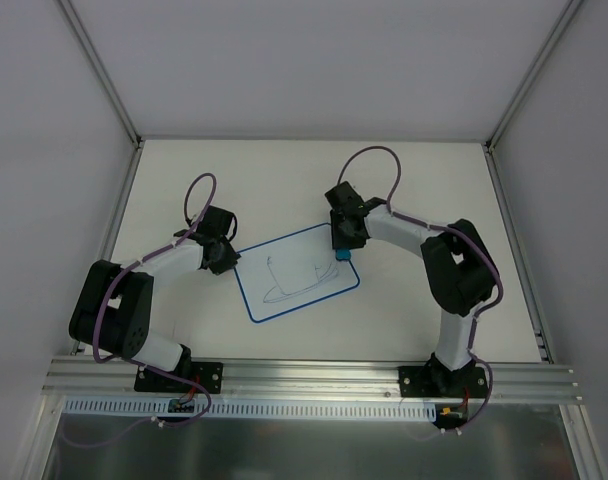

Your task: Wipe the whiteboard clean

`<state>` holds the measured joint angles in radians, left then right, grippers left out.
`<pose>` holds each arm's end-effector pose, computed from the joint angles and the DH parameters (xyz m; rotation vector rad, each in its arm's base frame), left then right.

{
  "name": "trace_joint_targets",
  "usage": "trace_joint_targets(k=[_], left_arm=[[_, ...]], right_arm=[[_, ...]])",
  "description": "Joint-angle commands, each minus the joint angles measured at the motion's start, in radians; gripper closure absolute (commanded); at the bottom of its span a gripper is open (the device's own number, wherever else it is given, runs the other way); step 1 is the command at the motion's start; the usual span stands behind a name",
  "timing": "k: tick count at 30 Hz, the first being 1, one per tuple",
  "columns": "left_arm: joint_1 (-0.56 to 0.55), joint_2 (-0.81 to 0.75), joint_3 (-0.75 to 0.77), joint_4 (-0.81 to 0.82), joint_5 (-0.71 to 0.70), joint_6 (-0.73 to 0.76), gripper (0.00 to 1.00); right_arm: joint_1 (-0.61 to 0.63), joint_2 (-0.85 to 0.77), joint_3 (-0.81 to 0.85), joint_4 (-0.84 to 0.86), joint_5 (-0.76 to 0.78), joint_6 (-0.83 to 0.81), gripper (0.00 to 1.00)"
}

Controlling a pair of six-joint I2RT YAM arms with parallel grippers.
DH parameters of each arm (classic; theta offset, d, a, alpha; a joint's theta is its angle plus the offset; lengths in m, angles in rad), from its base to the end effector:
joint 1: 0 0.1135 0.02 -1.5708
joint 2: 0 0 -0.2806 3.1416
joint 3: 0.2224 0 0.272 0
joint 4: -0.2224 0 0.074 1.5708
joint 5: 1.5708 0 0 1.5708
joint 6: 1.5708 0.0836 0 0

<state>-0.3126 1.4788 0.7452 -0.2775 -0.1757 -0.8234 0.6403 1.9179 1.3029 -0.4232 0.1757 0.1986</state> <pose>0.3037 -0.0828 0.1274 -0.7123 2.4707 -0.2066 0.3665 0.2548 0.1386 -0.5056 2.5356 0.0792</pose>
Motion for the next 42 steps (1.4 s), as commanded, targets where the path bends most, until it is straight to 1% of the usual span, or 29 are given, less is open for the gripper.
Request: trace_joint_targets(k=[1,5,8,12,14,17,19,23,26,27,30,32,35,40,42], left_arm=[[0.004,0.037,-0.044,-0.078,-0.004,0.009,1.0],[0.004,0.038,-0.043,-0.077,-0.001,0.004,1.0],[0.004,0.041,-0.041,-0.078,0.001,0.001,1.0],[0.004,0.044,-0.037,-0.077,0.002,-0.005,1.0],[0.004,0.048,-0.032,-0.077,0.008,-0.005,1.0],[0.004,0.051,-0.027,-0.077,0.012,-0.005,1.0],[0.004,0.051,-0.029,-0.075,0.012,-0.005,1.0],[0.004,0.051,-0.029,-0.075,0.013,-0.003,1.0],[0.004,0.051,-0.029,-0.075,0.013,-0.005,1.0],[0.004,0.051,-0.027,-0.075,0.013,-0.005,1.0],[0.004,0.052,-0.027,-0.075,0.013,-0.006,1.0],[0.004,0.054,-0.026,-0.075,0.015,-0.006,1.0],[0.004,0.052,-0.026,-0.075,0.018,-0.01,1.0],[0.004,0.051,-0.029,-0.075,0.016,-0.016,1.0],[0.004,0.049,-0.029,-0.074,0.021,-0.019,1.0]], right_arm=[[-0.001,-0.01,-0.079,-0.075,0.065,0.001,1.0],[0.074,0.007,-0.056,-0.071,0.041,-0.005,1.0],[0.178,0.055,-0.007,-0.074,-0.01,0.008,1.0],[0.263,0.098,0.035,-0.074,-0.061,0.039,1.0],[0.286,0.101,0.039,-0.072,-0.085,0.047,1.0],[0.285,0.081,0.009,-0.072,-0.093,0.062,1.0],[0.254,0.043,-0.022,-0.072,-0.078,0.067,1.0],[0.156,-0.026,-0.143,-0.068,-0.058,0.062,1.0],[0.057,-0.092,-0.212,-0.071,-0.019,0.05,1.0],[0.041,-0.109,-0.253,-0.071,-0.01,0.042,1.0],[0.018,-0.157,-0.293,-0.069,0.028,0.029,1.0],[0.018,-0.164,-0.303,-0.069,0.027,0.022,1.0],[0.05,-0.155,-0.286,-0.062,0.005,0.024,1.0],[0.202,-0.082,-0.191,-0.061,-0.036,0.027,1.0],[0.254,-0.057,-0.134,-0.058,-0.08,0.045,1.0]])
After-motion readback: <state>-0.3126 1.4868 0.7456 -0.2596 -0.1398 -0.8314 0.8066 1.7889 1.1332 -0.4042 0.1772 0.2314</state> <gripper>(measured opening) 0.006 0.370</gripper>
